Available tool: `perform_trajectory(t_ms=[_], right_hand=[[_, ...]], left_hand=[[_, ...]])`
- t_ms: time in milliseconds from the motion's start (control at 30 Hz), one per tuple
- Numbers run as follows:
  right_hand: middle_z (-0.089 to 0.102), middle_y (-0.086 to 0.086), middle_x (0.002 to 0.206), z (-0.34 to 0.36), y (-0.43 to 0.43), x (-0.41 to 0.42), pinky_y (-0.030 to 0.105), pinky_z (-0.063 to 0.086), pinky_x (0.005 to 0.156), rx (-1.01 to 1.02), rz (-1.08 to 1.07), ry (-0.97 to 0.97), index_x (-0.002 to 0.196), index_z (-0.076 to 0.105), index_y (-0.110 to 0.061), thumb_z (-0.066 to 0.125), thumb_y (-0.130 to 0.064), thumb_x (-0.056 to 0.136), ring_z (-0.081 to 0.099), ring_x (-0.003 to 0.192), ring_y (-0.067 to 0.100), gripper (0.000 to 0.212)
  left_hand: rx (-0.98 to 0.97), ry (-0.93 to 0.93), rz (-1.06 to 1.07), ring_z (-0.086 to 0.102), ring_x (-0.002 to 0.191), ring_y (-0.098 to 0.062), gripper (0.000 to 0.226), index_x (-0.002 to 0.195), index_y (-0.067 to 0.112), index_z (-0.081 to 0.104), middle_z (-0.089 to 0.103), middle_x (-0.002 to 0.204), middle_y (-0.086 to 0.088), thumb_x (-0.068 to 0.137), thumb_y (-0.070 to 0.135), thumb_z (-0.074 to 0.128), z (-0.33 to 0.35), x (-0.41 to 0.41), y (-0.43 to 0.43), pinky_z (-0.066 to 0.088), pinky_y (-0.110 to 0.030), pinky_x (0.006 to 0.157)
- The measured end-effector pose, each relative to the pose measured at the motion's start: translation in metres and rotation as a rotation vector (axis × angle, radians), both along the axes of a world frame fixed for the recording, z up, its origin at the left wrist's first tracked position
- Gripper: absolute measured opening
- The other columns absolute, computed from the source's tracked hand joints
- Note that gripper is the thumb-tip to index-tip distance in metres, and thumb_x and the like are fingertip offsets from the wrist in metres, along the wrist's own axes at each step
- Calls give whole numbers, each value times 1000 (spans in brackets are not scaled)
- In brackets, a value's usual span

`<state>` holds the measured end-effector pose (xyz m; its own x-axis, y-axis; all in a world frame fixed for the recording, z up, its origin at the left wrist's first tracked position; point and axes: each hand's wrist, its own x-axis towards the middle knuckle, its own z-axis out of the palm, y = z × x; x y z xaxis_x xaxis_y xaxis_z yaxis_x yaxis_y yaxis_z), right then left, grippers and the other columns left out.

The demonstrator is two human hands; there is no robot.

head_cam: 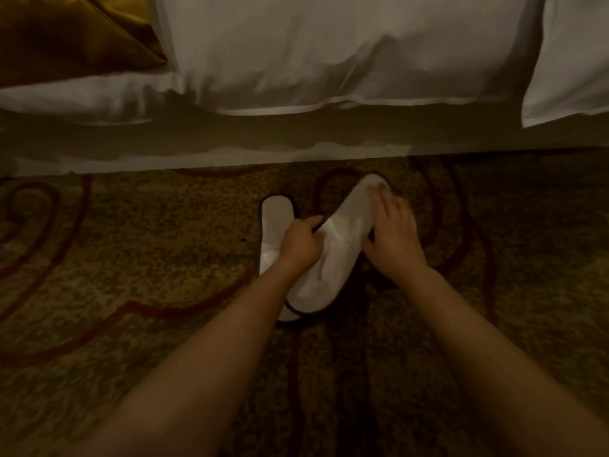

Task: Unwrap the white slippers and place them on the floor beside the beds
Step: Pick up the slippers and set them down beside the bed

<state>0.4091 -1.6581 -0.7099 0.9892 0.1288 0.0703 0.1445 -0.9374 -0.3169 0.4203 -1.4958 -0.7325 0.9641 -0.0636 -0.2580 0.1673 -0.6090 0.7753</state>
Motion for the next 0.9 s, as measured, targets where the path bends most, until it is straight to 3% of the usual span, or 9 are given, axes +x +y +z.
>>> perform_trajectory(t_ms=[67,133,200,367,500,667,900], right_hand=[[27,15,151,-2,5,-3,42,22,114,172,-284,100,145,20,-9,53,-26,90,26,138,31,67],[36,19,145,-7,12,-7,41,35,106,538,-549,405,142,24,-4,51,-28,91,37,131,34,63],[39,20,143,-18,17,-11,41,40,101,725,-690,640,141,27,-2,51,-23,91,42,127,36,59],[39,19,144,-42,16,-19,40,39,102,600,-679,629,141,30,-2,48,-10,91,42,128,36,53],[39,19,144,-51,10,-17,42,37,106,468,-636,589,140,33,-5,45,-10,92,40,130,36,50],[40,22,140,-64,7,-15,39,29,110,326,-569,529,135,38,0,46,-8,91,32,132,35,46],[28,22,145,-76,10,-11,37,22,111,214,-587,463,140,32,-6,47,-13,91,26,133,36,52]], left_hand=[[-221,151,241,48,125,-28,43,138,9,43,49,140,-13,95,12,45,-1,-2,-10,37,-27,101],[-442,313,397,53,117,-29,43,137,9,44,52,137,-15,95,10,45,-4,-2,-18,44,-31,98],[-536,387,452,56,110,-30,43,136,11,45,55,132,-17,94,7,45,-9,-5,-23,48,-32,90],[-489,452,359,46,125,-31,55,146,14,27,41,145,-13,93,7,41,-23,-16,-31,41,-30,96],[-299,456,190,31,138,-29,61,149,13,17,25,155,-11,92,2,38,-34,-24,-35,28,-37,115],[-126,367,52,36,134,-32,66,148,12,20,33,149,-17,89,6,46,-44,-23,-40,32,-41,112],[108,259,7,20,135,-32,70,148,15,16,17,150,-13,88,25,51,-60,-31,-51,19,-33,113]])
